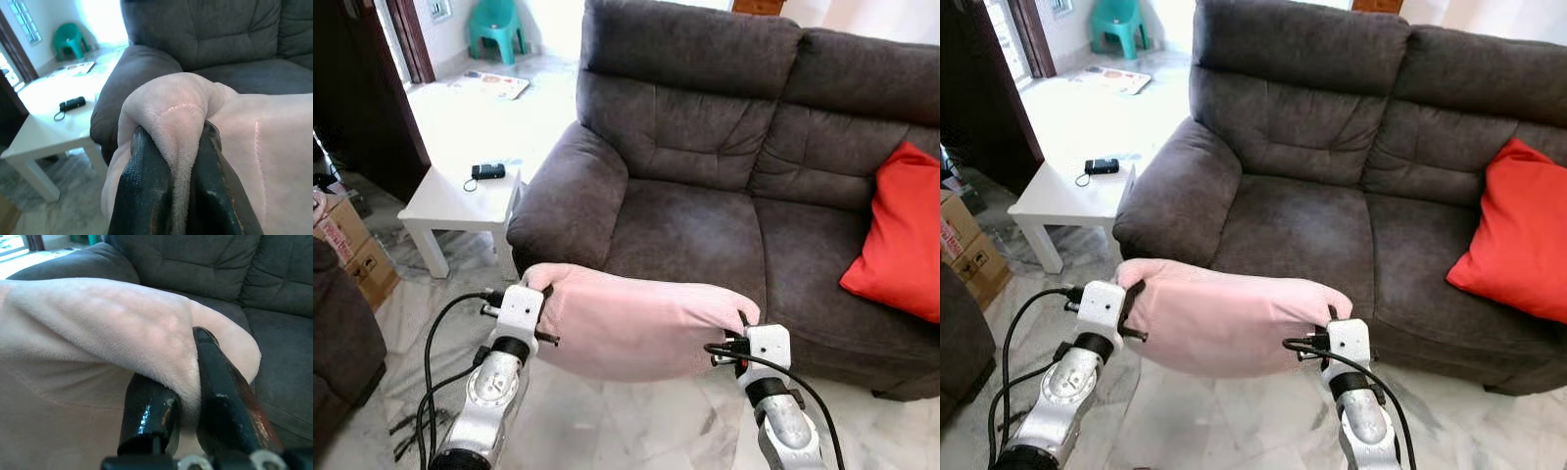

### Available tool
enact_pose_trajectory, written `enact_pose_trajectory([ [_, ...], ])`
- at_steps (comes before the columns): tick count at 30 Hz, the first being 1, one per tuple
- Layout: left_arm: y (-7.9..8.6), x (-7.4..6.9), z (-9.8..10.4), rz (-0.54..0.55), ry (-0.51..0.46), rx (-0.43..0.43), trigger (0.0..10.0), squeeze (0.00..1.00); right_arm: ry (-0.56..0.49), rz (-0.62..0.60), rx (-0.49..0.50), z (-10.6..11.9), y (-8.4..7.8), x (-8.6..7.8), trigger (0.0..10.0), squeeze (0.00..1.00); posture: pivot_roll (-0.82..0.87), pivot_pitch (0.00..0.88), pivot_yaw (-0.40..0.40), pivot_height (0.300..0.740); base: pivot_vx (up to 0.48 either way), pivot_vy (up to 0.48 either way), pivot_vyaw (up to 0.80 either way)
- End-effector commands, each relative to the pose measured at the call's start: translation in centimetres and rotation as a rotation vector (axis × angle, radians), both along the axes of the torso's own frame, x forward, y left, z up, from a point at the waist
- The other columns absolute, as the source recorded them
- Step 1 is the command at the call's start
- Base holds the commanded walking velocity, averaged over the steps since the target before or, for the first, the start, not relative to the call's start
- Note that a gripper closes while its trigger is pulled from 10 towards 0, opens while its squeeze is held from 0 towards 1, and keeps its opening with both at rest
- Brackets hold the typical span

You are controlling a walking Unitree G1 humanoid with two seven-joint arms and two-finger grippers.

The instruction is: Move the pillow to the sofa from floor

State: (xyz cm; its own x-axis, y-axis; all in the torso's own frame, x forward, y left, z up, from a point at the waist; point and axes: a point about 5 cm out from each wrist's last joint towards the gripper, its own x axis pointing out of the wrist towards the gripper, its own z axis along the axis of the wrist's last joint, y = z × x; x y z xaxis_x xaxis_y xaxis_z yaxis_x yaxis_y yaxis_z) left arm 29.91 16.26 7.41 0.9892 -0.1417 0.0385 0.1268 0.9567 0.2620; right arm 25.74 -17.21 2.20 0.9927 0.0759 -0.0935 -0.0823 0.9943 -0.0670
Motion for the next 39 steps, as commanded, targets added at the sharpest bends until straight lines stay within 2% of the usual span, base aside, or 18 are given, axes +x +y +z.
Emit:
enact_pose_trajectory([
  [1,-0.2,0.9,1.4,0.003,-0.050,0.009,10.0,0.00,-0.081,-0.071,0.042,1.7,-1.3,0.4,10.0,0.00,0.11,0.000,-0.114,0.740,0.000,0.000,0.00],
  [4,-0.9,1.3,2.0,-0.007,-0.066,0.004,10.0,0.00,-0.110,-0.059,0.030,2.5,-0.7,0.5,10.0,0.00,0.09,0.000,-0.103,0.740,0.000,0.000,0.00],
  [8,-1.1,1.3,2.4,-0.019,-0.082,0.011,10.0,0.00,-0.117,-0.060,0.037,3.0,-0.5,0.6,10.0,0.00,0.09,0.000,-0.100,0.740,0.000,0.000,0.00],
  [18,-0.7,1.3,3.1,0.000,-0.106,0.013,10.0,0.00,-0.139,-0.040,0.030,4.6,-0.2,1.2,10.0,0.00,0.10,0.000,-0.107,0.740,0.000,0.000,0.00],
  [27,-0.5,1.4,3.7,0.021,-0.125,0.005,10.0,0.00,-0.151,-0.005,0.010,5.6,0.3,1.9,10.0,0.00,0.11,0.000,-0.120,0.740,0.254,0.000,0.00],
  [39,-0.6,1.9,4.8,0.028,-0.158,-0.005,10.0,0.00,-0.163,0.004,0.036,6.4,0.8,2.5,10.0,0.00,0.10,0.000,-0.120,0.740,0.289,0.000,0.00],
])
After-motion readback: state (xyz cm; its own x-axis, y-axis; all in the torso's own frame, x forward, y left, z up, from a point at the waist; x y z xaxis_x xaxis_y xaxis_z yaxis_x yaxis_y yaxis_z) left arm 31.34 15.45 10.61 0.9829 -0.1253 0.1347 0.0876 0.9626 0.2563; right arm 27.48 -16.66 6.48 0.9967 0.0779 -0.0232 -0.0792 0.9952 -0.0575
